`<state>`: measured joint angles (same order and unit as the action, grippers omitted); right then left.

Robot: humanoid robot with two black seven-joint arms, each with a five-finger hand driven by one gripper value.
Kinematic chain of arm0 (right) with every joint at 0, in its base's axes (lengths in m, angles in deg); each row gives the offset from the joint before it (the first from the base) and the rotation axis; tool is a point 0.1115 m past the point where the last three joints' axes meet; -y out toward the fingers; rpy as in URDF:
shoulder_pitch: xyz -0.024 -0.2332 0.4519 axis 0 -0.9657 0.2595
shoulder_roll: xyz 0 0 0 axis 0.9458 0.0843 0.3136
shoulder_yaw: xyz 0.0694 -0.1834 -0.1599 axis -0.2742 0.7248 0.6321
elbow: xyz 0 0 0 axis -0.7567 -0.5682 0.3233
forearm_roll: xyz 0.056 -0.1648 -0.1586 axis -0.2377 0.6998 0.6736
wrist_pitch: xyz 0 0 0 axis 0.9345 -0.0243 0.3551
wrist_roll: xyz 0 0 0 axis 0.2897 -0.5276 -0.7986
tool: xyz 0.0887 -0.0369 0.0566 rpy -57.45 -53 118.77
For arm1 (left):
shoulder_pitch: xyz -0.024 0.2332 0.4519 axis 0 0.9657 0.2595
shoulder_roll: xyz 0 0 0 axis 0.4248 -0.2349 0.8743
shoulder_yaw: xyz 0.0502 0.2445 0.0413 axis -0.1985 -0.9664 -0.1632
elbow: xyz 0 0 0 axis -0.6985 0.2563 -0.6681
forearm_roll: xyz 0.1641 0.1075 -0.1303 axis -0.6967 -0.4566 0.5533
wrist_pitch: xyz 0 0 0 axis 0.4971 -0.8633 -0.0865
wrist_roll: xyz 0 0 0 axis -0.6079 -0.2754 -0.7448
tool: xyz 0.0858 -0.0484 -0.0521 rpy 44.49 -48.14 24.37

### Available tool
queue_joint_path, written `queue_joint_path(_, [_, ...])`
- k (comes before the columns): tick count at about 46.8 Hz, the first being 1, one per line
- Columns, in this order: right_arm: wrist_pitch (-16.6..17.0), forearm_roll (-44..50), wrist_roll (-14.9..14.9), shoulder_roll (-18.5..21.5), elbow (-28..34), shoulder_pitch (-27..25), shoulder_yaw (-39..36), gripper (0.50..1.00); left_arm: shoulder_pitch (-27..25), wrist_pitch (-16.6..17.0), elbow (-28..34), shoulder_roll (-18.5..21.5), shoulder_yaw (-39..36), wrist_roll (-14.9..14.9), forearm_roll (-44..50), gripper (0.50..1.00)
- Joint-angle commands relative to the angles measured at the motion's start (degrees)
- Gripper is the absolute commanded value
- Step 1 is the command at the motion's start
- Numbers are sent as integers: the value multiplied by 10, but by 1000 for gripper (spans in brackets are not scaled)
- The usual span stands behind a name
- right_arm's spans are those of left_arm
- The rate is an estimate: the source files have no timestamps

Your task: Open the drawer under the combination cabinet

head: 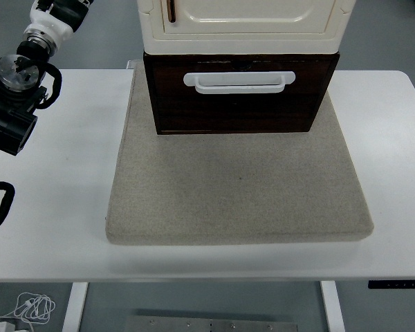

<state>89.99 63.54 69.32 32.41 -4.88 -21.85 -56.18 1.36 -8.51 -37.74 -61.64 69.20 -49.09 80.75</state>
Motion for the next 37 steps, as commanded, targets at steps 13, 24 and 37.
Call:
queue_joint_path(13, [0, 0, 0, 0, 0, 0, 0, 926, -45, 1, 2, 54, 1, 3, -27, 1000])
queue_joint_path(24, [0, 0, 0, 0, 0, 0, 0, 926, -108, -3, 5, 94, 0, 1, -35, 1000])
queue_joint_path(37, [0, 0, 0, 0, 0, 0, 0, 926, -189, 3, 52, 116, -3, 0, -135, 1000])
